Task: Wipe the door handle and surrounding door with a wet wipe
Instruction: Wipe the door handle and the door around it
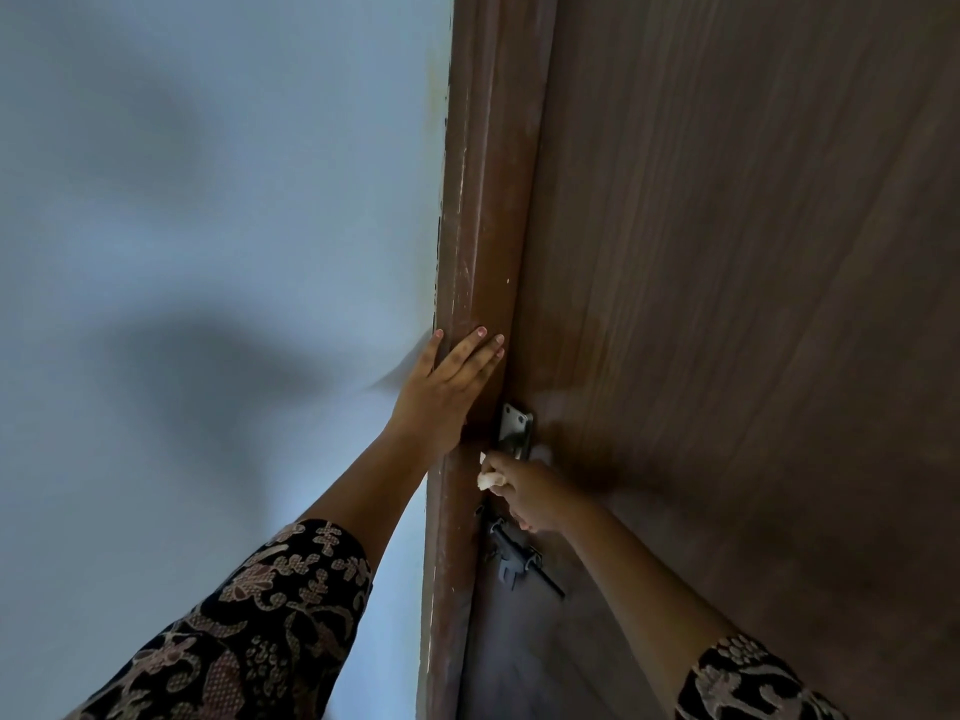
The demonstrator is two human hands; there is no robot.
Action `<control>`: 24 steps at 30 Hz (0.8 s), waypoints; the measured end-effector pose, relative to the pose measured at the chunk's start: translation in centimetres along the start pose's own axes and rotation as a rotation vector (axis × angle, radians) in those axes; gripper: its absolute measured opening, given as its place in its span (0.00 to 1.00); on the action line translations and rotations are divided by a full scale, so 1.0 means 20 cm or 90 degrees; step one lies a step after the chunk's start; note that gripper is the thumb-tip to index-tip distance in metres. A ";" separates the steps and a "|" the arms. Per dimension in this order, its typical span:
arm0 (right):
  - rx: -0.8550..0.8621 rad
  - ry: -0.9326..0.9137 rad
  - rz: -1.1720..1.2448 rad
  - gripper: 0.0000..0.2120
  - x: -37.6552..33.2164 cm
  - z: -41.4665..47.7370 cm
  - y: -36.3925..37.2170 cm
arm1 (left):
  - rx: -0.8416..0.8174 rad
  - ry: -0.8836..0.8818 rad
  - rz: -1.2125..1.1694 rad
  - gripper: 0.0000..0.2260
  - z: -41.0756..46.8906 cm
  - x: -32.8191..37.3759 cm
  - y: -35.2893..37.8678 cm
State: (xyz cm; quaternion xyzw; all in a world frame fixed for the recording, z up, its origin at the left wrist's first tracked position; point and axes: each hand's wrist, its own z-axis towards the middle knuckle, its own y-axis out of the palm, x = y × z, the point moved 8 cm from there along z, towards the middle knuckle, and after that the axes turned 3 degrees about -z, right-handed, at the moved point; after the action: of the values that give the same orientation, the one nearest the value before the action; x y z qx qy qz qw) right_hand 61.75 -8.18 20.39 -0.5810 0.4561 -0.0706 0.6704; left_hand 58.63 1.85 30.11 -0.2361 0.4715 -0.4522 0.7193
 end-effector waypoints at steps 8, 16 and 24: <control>0.082 0.030 0.124 0.10 0.12 -0.15 0.01 | -0.008 0.003 0.005 0.42 0.01 0.00 0.02; 0.086 0.201 -0.070 0.21 0.11 -0.04 0.01 | -0.013 0.006 -0.016 0.43 0.02 0.02 0.04; 0.155 0.061 -0.095 0.15 0.05 -0.05 -0.01 | -0.012 -0.001 -0.024 0.43 0.02 0.02 0.04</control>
State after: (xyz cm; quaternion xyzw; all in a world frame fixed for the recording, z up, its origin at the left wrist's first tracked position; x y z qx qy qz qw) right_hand 61.67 -9.63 20.23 -0.5238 0.4310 -0.2027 0.7062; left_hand 59.41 1.83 29.47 -0.2519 0.4709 -0.4608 0.7088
